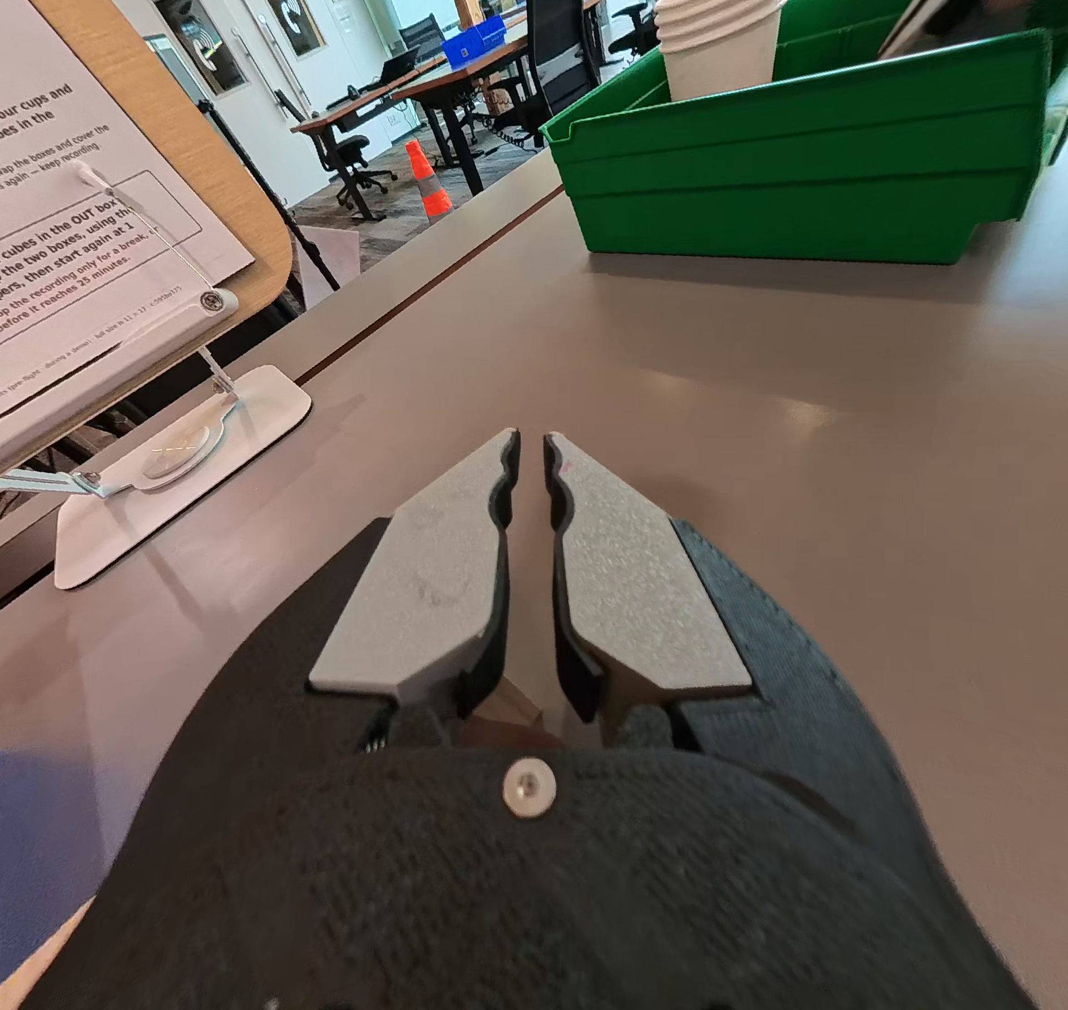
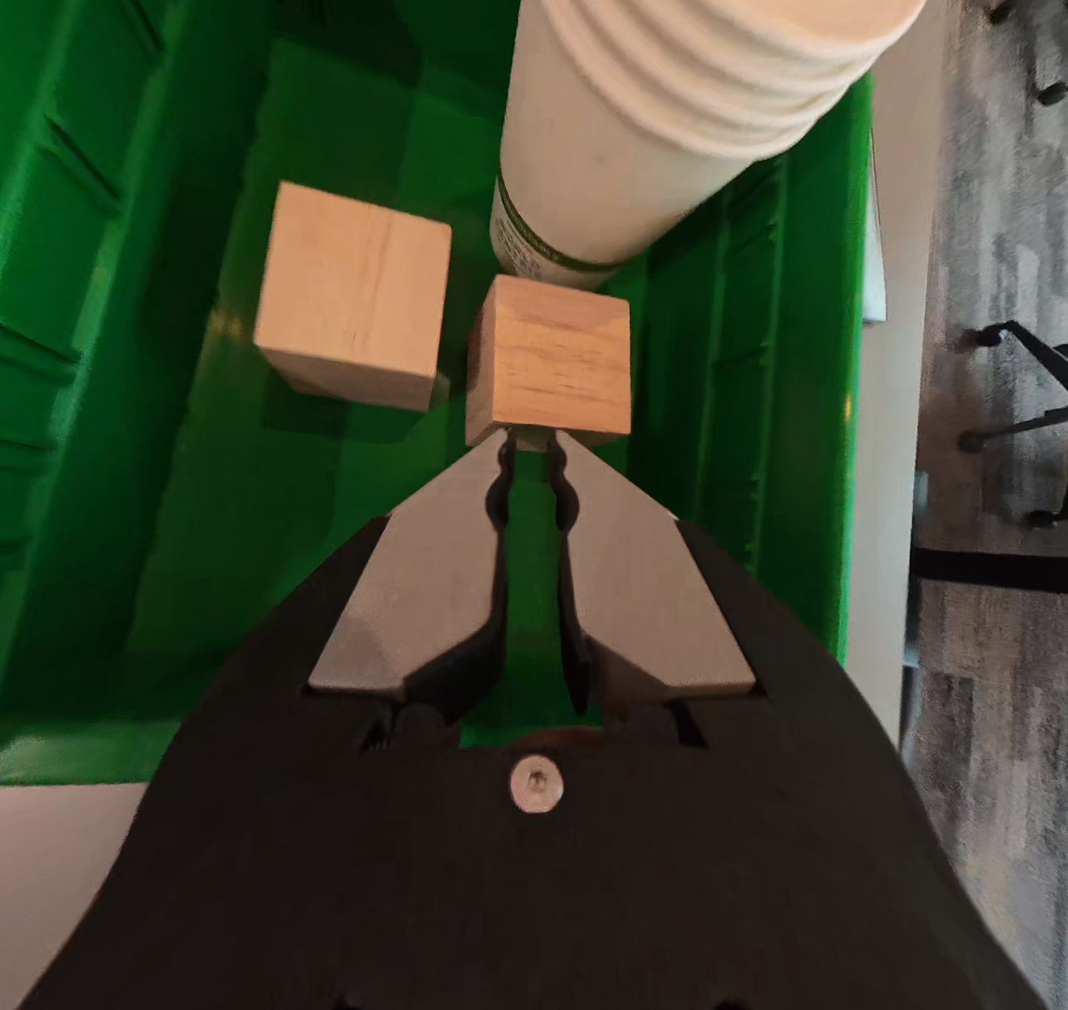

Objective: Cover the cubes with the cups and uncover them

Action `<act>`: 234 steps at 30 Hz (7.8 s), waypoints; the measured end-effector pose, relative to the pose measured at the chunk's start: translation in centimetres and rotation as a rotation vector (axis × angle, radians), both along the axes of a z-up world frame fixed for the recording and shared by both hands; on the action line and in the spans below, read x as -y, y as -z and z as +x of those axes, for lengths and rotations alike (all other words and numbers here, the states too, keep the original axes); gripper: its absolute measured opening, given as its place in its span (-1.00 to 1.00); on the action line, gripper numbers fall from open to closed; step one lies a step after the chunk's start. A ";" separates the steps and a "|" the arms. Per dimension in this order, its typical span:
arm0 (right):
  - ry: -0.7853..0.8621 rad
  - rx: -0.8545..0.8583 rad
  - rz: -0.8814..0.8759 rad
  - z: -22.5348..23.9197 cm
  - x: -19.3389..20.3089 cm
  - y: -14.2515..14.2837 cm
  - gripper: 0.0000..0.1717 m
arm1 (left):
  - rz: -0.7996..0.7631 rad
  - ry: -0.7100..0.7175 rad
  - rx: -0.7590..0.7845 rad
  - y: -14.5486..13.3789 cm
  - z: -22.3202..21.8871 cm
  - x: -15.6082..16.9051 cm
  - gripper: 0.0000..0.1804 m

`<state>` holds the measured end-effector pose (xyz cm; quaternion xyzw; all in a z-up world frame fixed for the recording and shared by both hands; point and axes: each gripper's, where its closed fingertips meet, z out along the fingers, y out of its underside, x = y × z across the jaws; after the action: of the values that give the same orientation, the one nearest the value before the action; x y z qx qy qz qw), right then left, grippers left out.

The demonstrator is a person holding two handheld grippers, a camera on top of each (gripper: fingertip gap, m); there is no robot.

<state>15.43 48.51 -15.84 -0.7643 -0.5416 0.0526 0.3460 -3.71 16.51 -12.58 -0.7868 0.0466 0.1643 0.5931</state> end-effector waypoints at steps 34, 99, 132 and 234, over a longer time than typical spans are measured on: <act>-0.583 -0.699 -0.116 -17.7 29.1 -3.2 -0.42 | -0.155 -0.176 0.254 1.9 -4.2 4.8 0.01; -1.067 -0.683 -1.016 -12.8 38.9 -4.7 -0.34 | 0.226 0.300 -0.561 -3.0 8.1 3.5 -0.08; -0.983 -0.762 -1.097 -13.0 37.0 -5.7 -0.34 | 0.134 0.267 -0.571 -2.0 6.9 3.4 -0.34; -0.646 -0.494 0.044 -20.0 29.4 -0.7 -0.36 | -0.303 -0.685 0.242 4.2 -12.8 15.3 -0.17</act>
<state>-4.55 19.07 -15.18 -0.5113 -0.6555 0.3290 0.4479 -16.48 1.22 -16.83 -0.8492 -0.2651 0.2499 0.3822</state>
